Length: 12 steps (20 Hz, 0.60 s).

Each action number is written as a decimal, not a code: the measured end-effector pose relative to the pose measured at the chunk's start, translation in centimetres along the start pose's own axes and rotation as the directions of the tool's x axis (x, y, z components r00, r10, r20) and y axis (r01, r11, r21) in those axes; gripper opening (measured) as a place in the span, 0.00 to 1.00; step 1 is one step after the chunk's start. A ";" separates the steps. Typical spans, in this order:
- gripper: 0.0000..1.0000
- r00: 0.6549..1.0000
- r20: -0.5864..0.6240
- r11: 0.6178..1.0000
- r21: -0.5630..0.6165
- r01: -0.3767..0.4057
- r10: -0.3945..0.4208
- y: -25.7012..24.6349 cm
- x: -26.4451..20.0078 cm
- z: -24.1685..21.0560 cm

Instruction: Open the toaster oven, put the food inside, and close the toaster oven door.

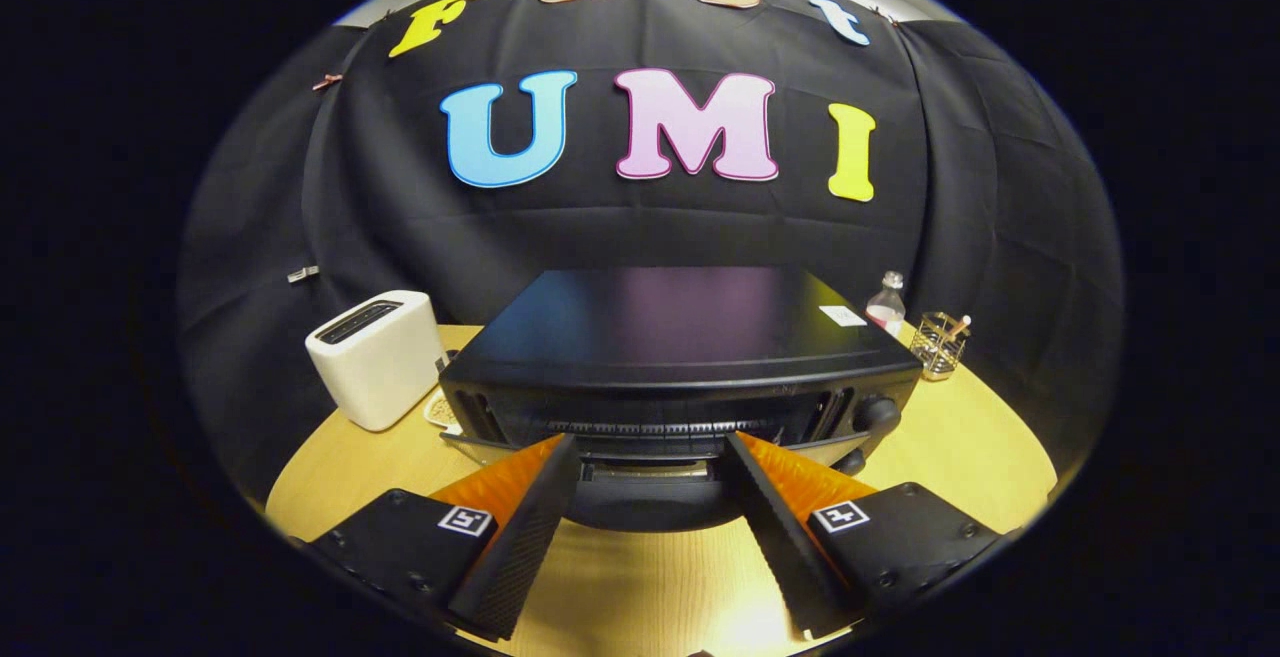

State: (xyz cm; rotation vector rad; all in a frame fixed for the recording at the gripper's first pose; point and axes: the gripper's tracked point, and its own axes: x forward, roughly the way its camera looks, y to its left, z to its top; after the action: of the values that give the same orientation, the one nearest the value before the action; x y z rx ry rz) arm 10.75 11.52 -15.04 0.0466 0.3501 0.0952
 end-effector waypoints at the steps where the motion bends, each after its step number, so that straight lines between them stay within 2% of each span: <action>1: 0.99 1.000 -0.001 1.000 0.001 -0.007 0.007 0.0 -0.7 -0.5; 9: 0.99 0.999 -0.037 1.000 -0.008 -0.022 0.022 -0.4 -3.9 -6.5; 12: 0.99 0.995 -0.095 0.999 -0.026 -0.030 0.027 -0.5 -4.5 -9.7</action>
State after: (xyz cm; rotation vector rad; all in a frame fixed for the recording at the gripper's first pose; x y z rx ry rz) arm 3.23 10.88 -22.65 0.0196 0.4431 0.1310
